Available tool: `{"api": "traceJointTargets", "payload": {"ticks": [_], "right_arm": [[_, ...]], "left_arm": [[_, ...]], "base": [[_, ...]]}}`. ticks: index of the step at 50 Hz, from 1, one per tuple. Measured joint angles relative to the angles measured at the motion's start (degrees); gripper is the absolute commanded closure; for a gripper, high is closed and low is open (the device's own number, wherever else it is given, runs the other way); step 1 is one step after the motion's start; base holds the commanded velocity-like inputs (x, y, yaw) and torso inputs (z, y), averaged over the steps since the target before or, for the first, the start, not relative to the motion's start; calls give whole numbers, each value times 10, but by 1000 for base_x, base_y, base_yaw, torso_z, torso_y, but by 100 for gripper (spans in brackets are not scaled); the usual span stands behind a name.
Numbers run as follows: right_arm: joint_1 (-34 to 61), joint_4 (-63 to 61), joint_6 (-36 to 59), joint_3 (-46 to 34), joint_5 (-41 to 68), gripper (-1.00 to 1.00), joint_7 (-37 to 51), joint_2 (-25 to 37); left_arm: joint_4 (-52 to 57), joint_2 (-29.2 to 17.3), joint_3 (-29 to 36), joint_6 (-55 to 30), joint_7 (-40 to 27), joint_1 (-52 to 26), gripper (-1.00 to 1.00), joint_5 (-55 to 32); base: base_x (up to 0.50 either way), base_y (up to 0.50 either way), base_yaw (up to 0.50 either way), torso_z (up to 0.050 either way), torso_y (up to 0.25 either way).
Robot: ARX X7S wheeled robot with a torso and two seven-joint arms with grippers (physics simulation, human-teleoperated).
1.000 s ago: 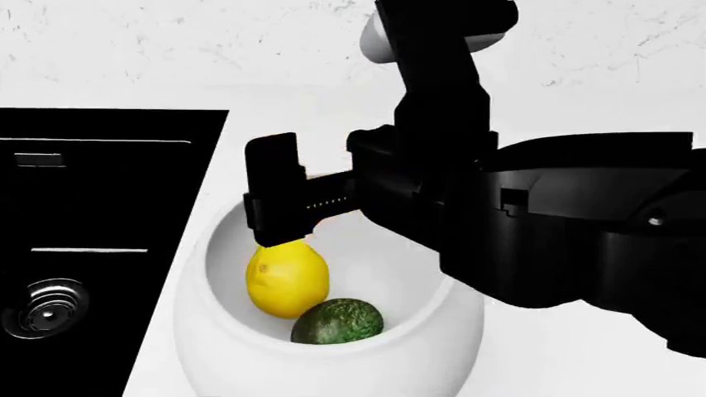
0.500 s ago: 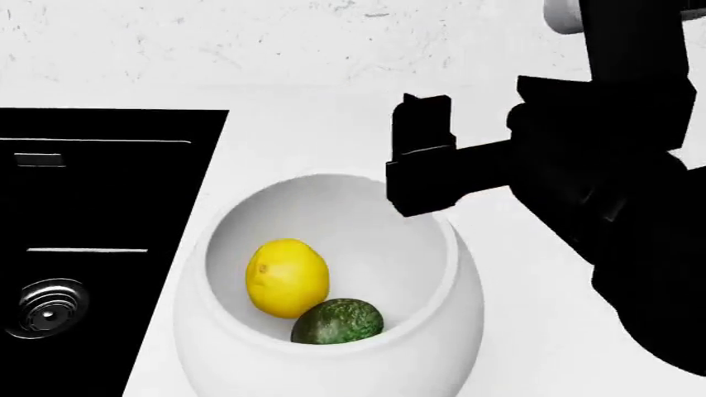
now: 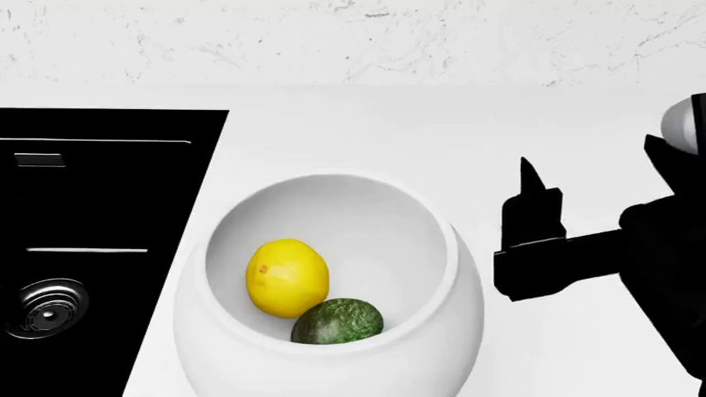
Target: There is a mixed pile of frozen fruits and vegetables on the counter. Locate all the frozen vegetables and place the items in a bowl on the counter. Take all the frozen fruits and defrost them in a running sink.
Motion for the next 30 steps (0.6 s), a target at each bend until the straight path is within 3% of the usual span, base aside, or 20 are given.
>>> {"api": "traceJointTargets", "payload": {"ticks": [13, 30], "right_arm": [[-19, -8, -25, 14, -10, -100, -6, 44], [137, 17, 120, 68, 72, -100, -4, 73]], "left_arm": [[-1, -10, -7, -41, -1, -24, -100, -20], [-20, -32, -70, -195, -12, -172, -100, -162]], "base": [[0, 0, 0, 0, 0], [0, 0, 0, 0, 0]]}}
